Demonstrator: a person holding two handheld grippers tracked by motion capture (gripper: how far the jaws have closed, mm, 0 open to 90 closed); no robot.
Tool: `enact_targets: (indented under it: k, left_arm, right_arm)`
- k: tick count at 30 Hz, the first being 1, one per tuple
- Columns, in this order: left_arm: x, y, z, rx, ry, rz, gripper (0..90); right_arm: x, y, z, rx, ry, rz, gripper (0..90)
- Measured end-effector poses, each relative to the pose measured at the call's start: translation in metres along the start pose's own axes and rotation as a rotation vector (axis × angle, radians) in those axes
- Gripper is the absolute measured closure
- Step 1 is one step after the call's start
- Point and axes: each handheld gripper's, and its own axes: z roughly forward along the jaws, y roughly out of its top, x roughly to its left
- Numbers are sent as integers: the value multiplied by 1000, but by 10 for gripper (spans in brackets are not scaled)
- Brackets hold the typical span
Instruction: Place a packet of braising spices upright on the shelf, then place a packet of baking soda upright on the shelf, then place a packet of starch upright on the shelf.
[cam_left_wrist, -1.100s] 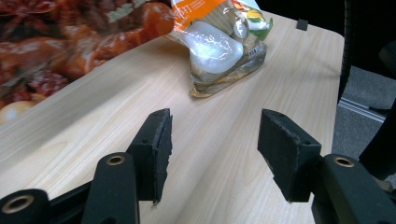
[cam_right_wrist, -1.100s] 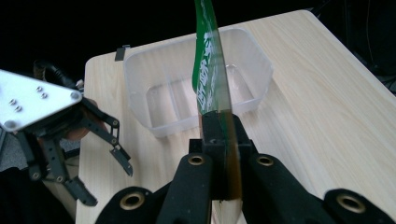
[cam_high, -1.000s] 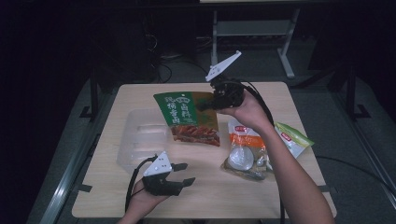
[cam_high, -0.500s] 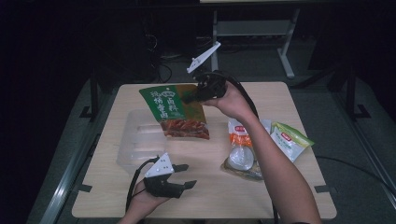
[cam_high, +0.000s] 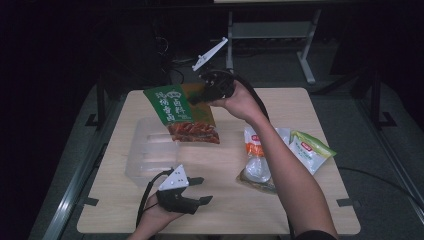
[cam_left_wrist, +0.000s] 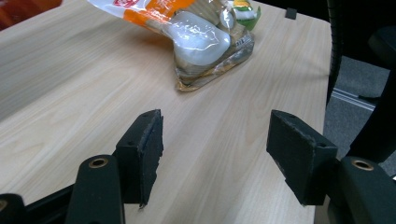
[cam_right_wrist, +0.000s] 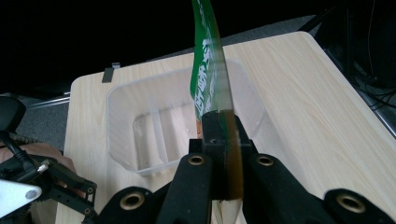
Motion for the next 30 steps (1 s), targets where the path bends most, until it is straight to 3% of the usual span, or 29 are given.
enact_targets:
  k: [19, 30]
  left_arm:
    - [-2, 2, 5, -4, -36, 5, 354]
    - [-2, 1, 5, 9, -40, 21, 348]
  right_arm:
    - [-5, 31, 14, 0, -1, -21, 900]
    - [-8, 46, 33, -6, 3, -28, 900]
